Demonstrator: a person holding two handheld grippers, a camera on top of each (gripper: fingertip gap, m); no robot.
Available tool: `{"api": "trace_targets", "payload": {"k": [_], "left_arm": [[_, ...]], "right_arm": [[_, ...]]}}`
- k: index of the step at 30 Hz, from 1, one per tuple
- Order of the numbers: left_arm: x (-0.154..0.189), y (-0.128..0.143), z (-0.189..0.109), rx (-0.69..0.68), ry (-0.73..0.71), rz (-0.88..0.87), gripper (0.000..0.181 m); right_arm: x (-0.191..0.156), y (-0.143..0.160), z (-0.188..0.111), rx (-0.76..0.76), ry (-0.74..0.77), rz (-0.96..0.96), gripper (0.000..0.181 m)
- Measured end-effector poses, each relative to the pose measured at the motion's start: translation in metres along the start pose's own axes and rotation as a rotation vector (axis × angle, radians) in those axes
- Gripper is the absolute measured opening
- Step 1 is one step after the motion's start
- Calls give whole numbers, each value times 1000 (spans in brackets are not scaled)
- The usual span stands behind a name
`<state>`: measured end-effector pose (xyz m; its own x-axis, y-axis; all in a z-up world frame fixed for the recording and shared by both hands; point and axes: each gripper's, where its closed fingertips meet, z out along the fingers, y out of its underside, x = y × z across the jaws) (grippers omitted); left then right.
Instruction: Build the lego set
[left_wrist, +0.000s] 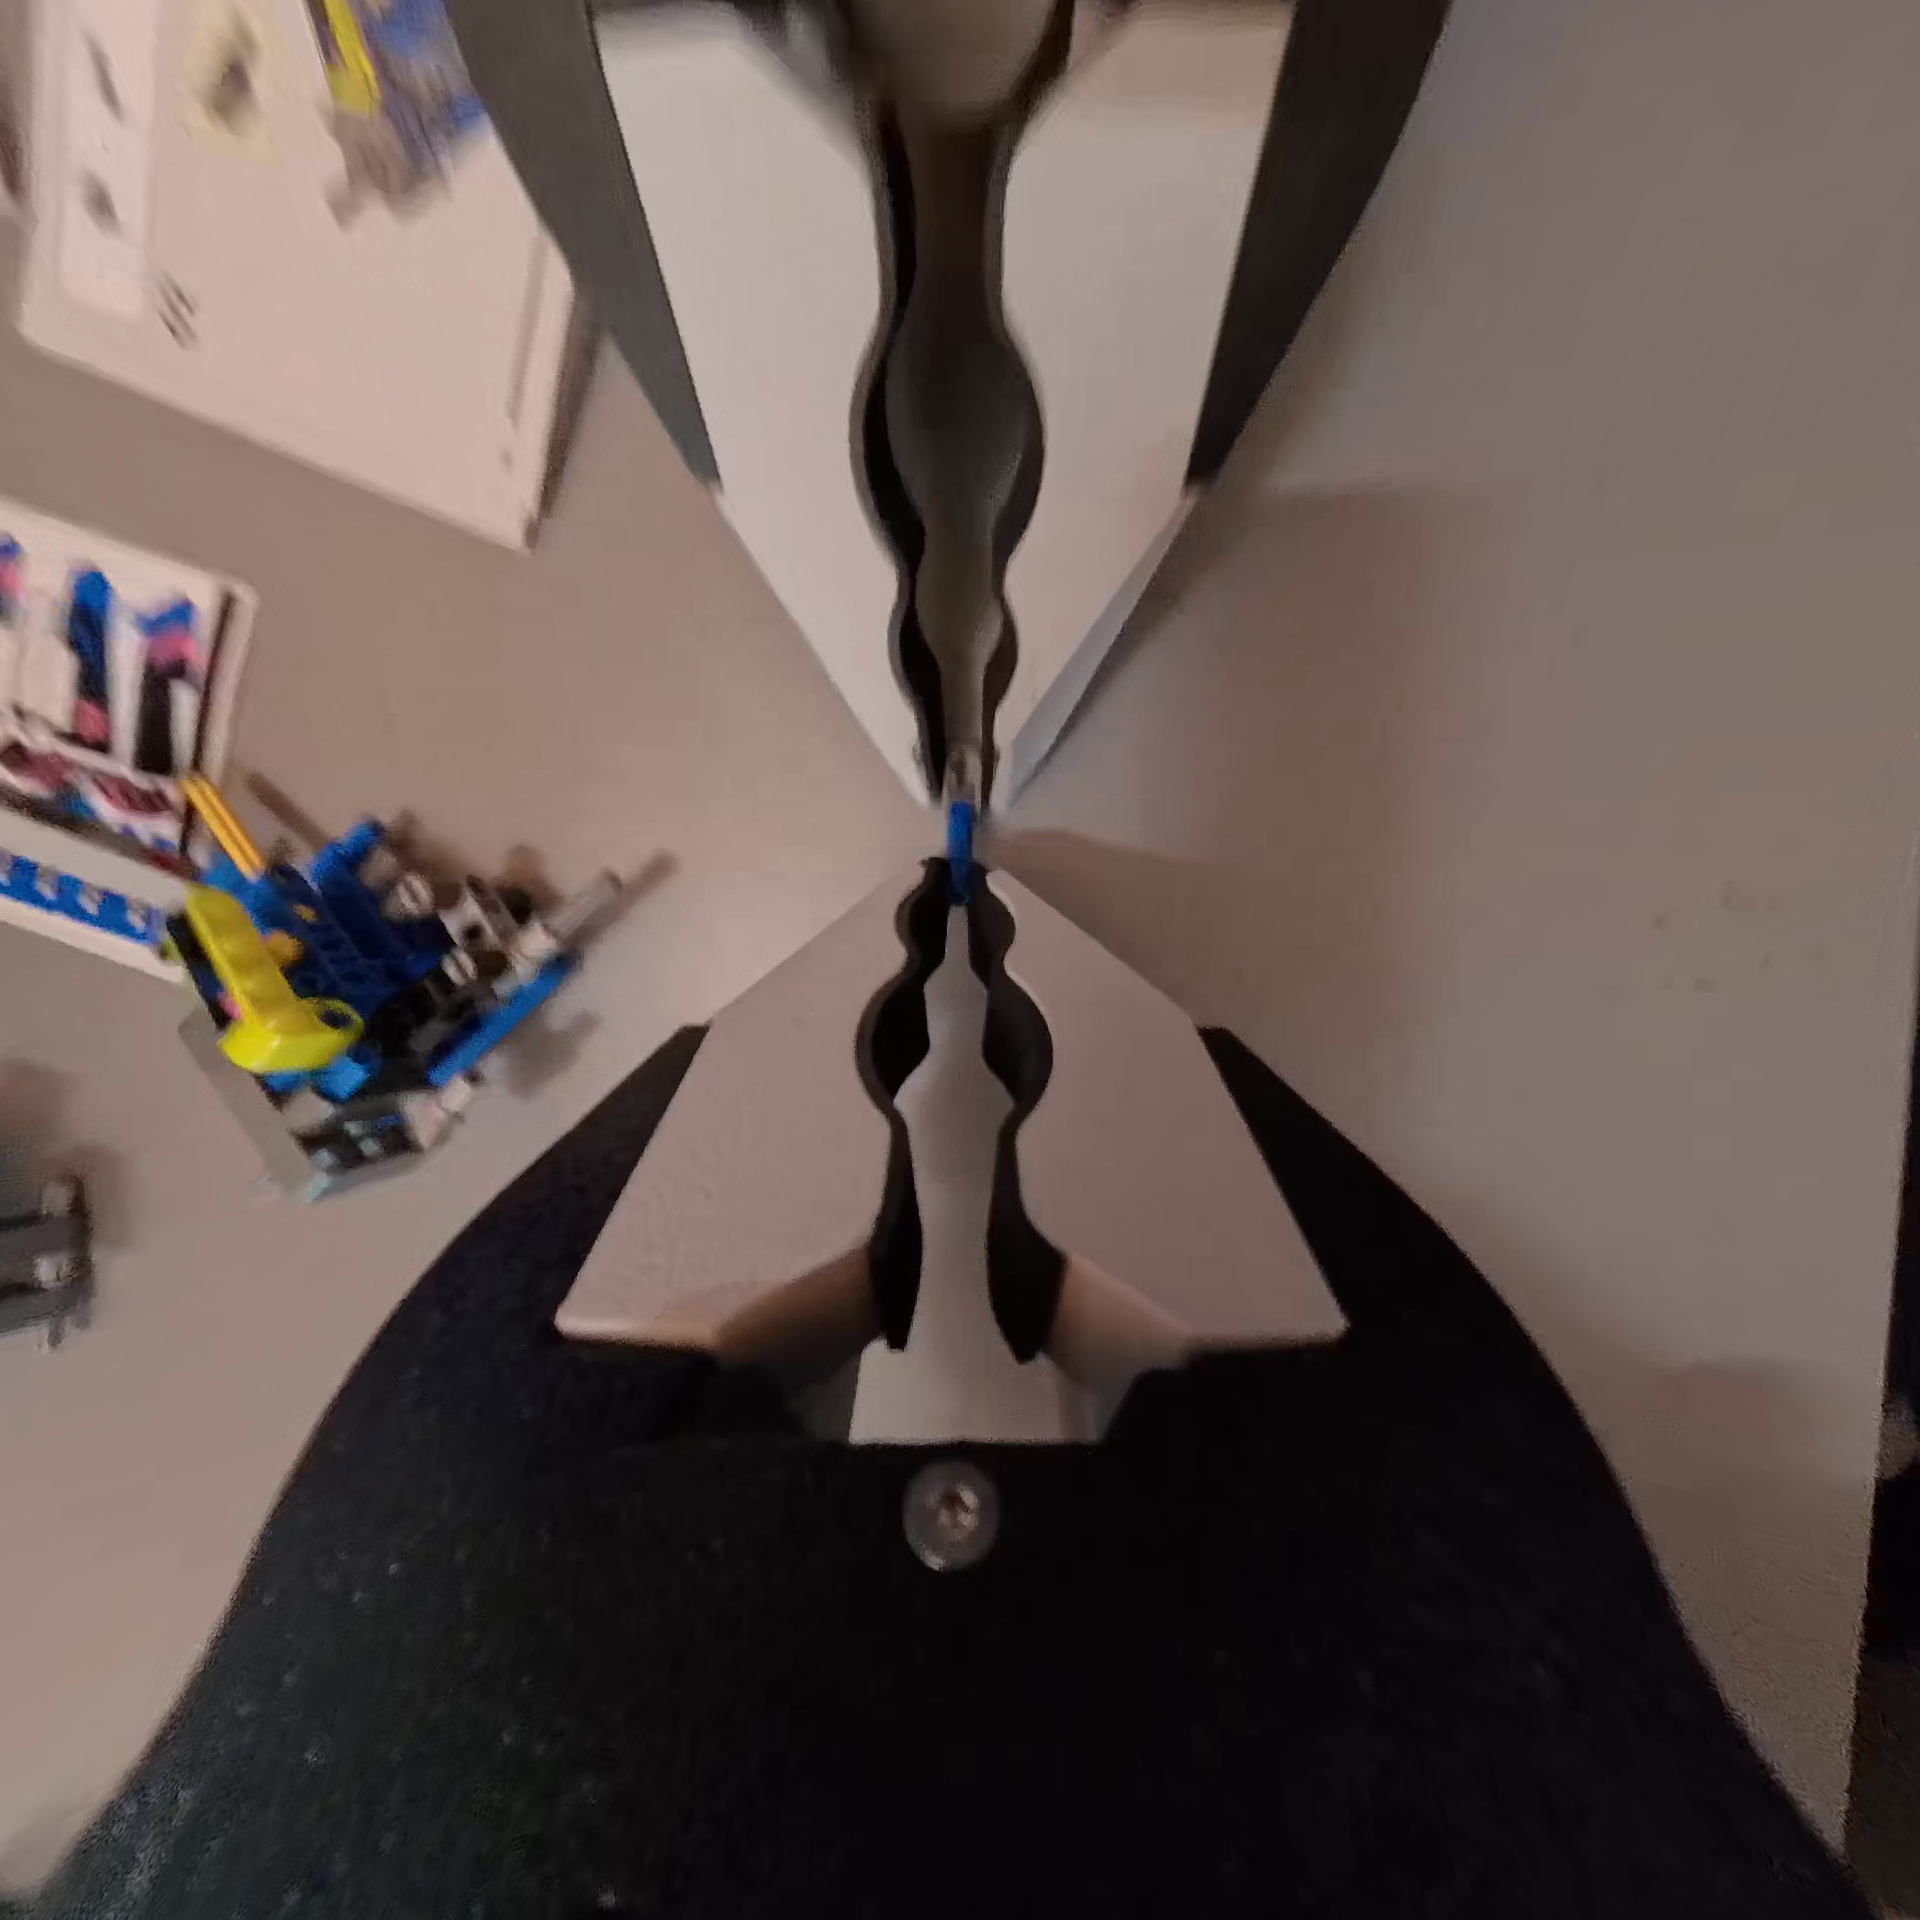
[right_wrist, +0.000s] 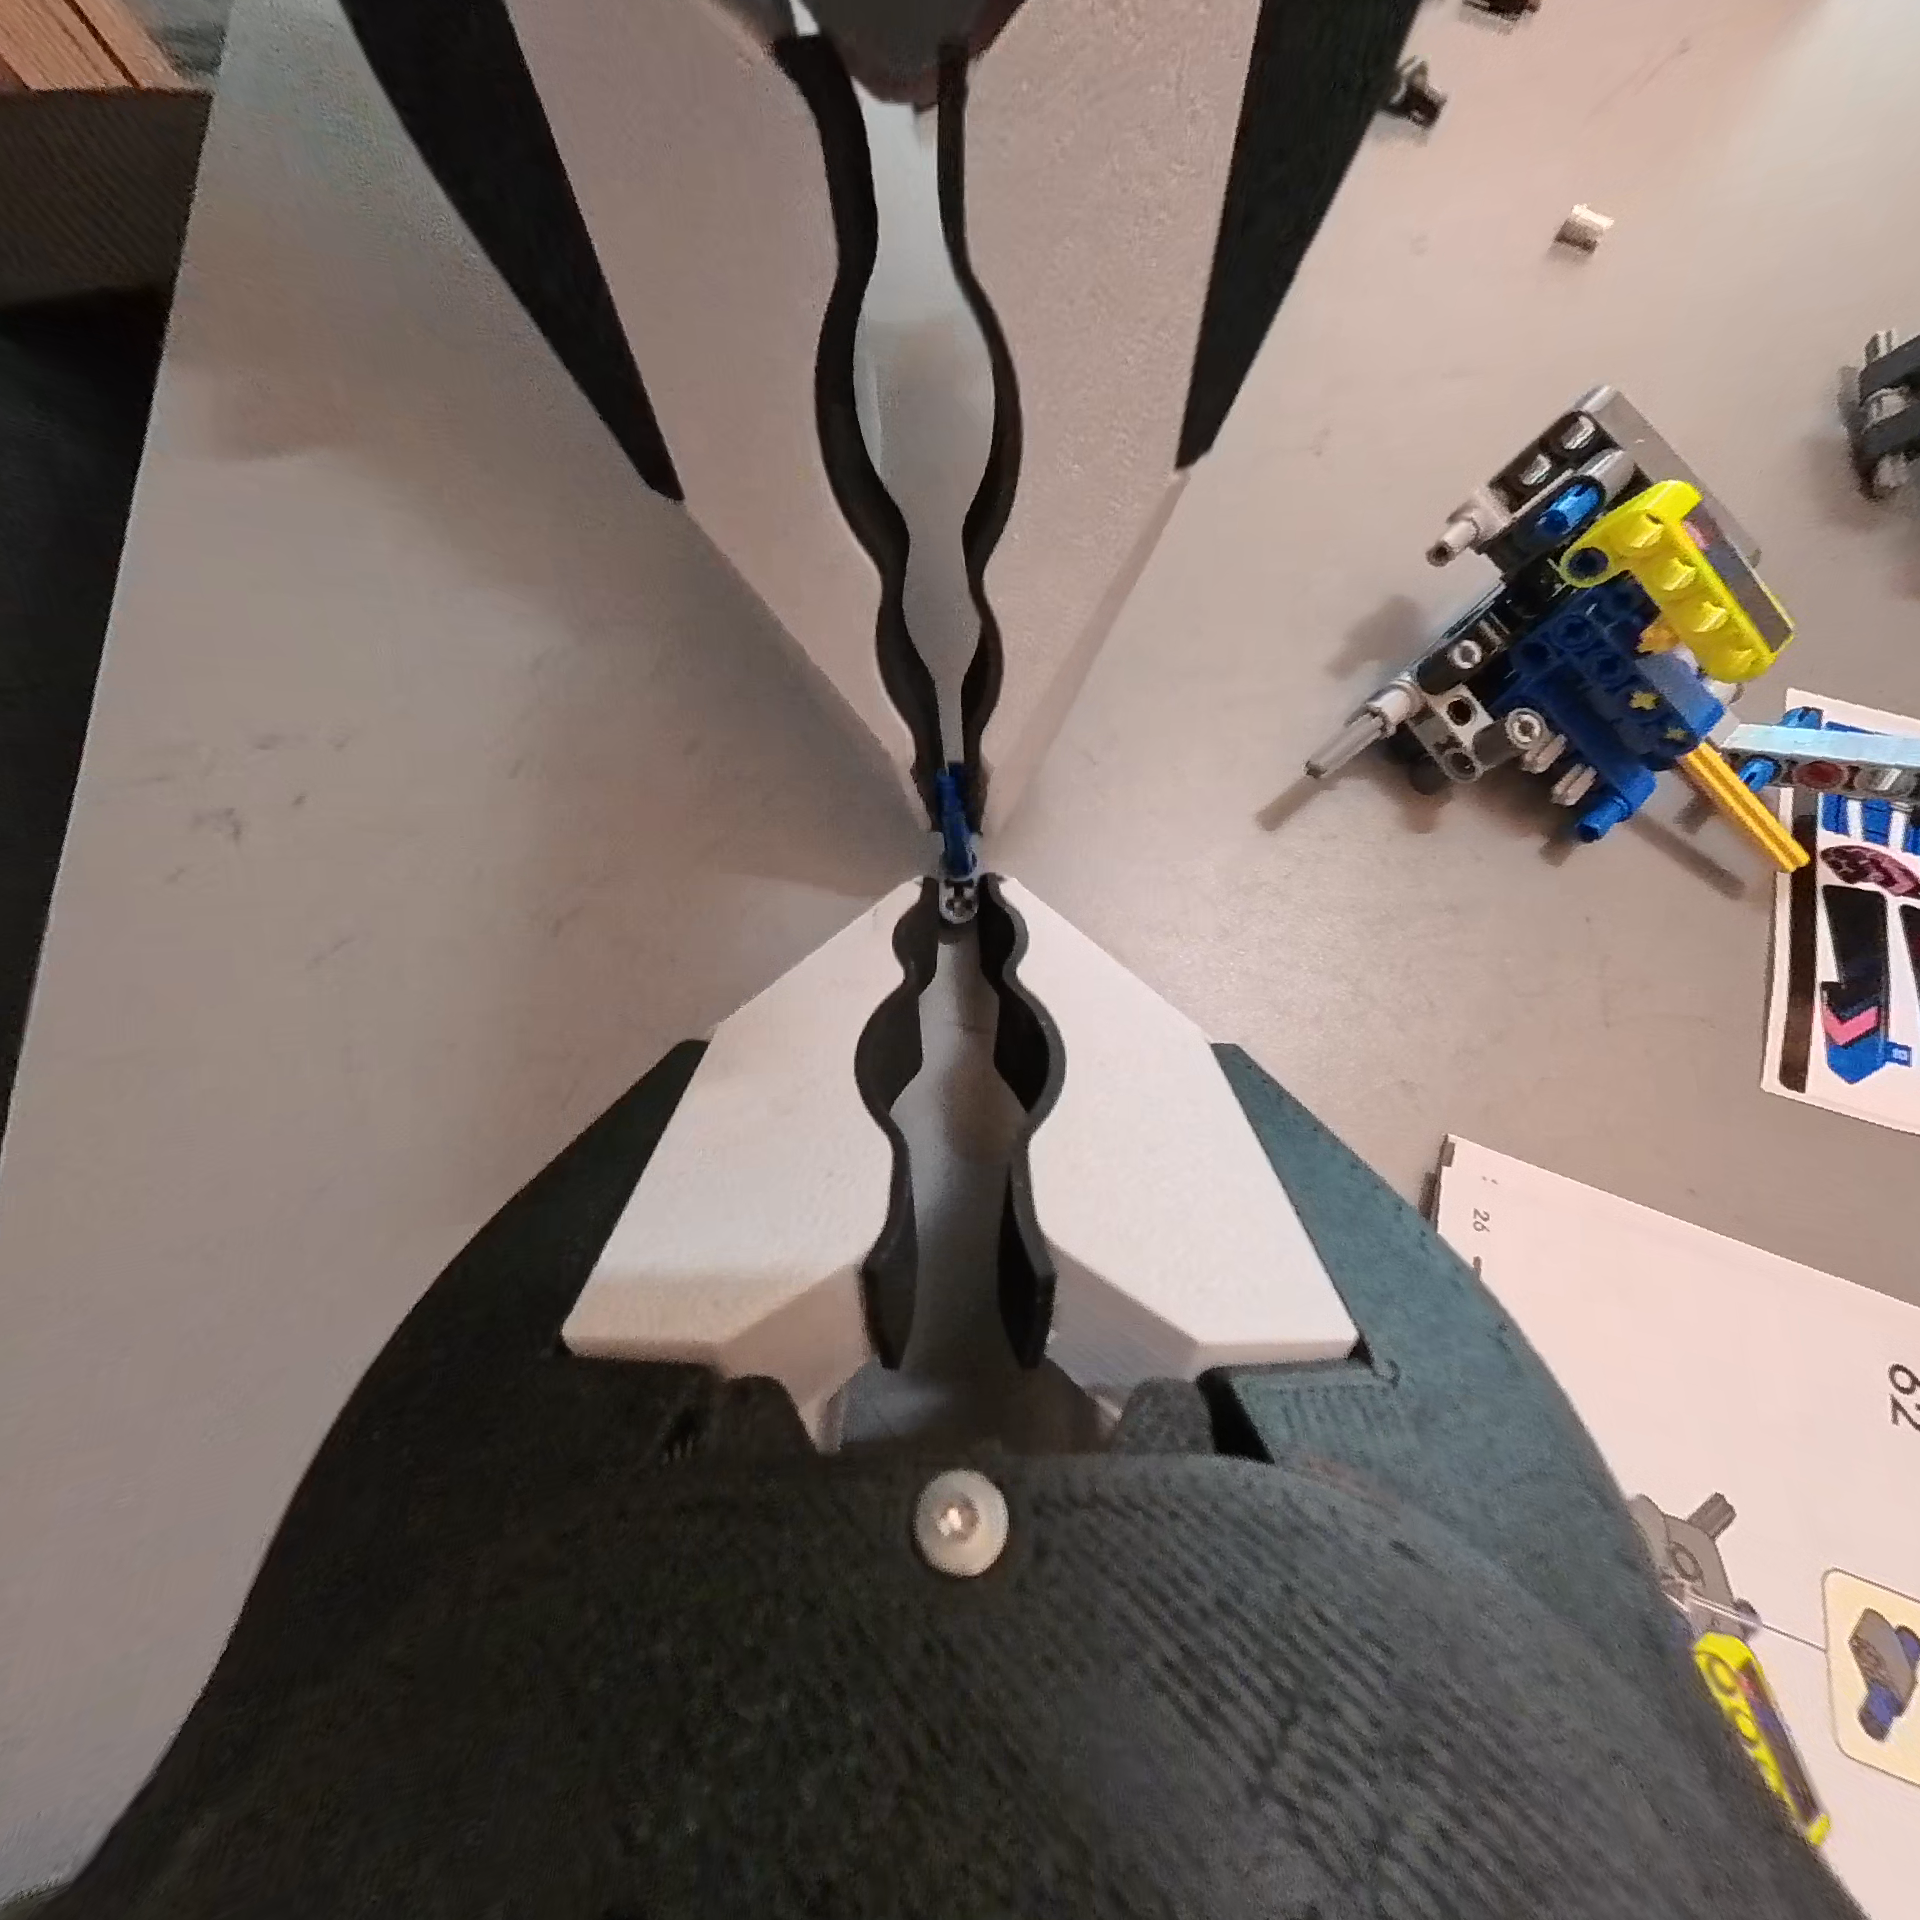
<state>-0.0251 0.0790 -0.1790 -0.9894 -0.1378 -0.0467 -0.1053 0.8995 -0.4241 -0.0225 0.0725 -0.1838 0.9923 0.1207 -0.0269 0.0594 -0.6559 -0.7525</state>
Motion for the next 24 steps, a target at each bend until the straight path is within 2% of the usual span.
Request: {"api": "trace_targets", "payload": {"k": [1,7,15,20,22,24], "left_arm": [[-1,4,4,-10,-12,2,0],[2,8,6,-47,-125,65,1],[8,7,4,93,-93,-51,1],[9,1,-1,207,-68,-162,1],[8,-4,-3,269,-35,-196,1],[6,-5,-3,292,-16,-223,1]], "right_arm": [[0,0,0,0,9,-11,6],[-2,-1,0,4,47,-73,6],[-5,-1,-1,11,83,-139,8],[-5,-14,-8,97,244,-282,17],[-8,-15,-6,86,307,-360,21],[-3,-15,-6,48,405,-443,16]]}}
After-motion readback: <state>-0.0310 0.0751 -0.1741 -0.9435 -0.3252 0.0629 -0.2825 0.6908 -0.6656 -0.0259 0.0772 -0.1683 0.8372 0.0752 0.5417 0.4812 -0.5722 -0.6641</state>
